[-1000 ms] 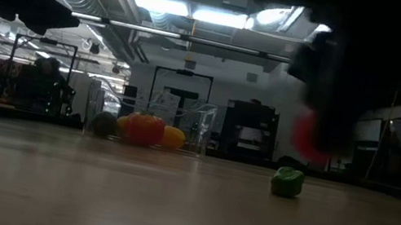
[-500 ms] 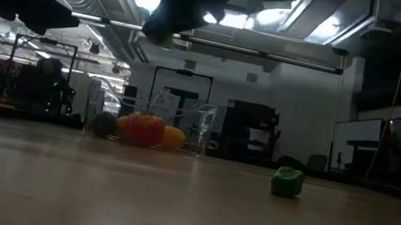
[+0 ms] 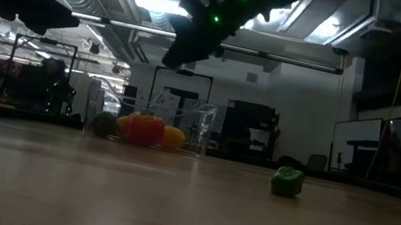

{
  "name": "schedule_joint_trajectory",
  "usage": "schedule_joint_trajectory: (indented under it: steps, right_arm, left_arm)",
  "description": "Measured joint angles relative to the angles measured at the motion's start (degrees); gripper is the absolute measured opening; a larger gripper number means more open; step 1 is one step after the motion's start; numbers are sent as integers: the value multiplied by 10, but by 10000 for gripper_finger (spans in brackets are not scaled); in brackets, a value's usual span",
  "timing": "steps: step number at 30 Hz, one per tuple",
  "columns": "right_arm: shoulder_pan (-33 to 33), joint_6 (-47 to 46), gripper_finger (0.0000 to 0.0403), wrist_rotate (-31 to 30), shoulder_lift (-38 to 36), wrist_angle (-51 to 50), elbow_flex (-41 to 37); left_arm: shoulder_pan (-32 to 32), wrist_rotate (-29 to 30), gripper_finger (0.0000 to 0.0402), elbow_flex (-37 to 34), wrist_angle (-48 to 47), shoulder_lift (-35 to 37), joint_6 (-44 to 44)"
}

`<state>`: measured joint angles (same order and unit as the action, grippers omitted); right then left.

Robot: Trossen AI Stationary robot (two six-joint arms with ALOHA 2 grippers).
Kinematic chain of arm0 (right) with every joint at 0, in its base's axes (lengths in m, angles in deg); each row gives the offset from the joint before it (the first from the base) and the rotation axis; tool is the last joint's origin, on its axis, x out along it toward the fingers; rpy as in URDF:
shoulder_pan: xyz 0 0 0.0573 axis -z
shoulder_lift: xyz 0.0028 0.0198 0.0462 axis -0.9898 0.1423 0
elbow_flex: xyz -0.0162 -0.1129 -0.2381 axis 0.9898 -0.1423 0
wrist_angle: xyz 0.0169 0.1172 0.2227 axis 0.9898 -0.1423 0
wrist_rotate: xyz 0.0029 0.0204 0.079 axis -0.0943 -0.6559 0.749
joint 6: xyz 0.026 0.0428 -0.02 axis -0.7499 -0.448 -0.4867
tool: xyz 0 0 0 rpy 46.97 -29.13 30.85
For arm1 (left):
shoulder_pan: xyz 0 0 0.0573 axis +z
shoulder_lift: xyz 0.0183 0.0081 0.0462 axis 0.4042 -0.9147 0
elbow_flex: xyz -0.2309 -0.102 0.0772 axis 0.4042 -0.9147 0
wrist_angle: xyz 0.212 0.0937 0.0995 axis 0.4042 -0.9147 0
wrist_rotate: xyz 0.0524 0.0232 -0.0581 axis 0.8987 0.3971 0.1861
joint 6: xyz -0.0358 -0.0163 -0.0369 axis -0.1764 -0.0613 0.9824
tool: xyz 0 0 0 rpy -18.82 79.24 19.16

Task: Sort produce into baskets
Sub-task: Put the red tomato into the transparent bin

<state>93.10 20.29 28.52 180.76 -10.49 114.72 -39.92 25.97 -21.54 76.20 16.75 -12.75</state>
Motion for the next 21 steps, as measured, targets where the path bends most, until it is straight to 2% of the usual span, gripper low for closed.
schedule_joint_trajectory:
  steps: [8,14,21]
  right_arm:
    - [53,0,147,8,0,8,0]
    - [71,-2,147,9,0,8,0]
    - [84,-14,152,38,23,19,0]
  left_arm:
    - [0,0,155,0,0,0,0]
    - [0,0,155,0,0,0,-5]
    - [0,0,155,0,0,0,-8]
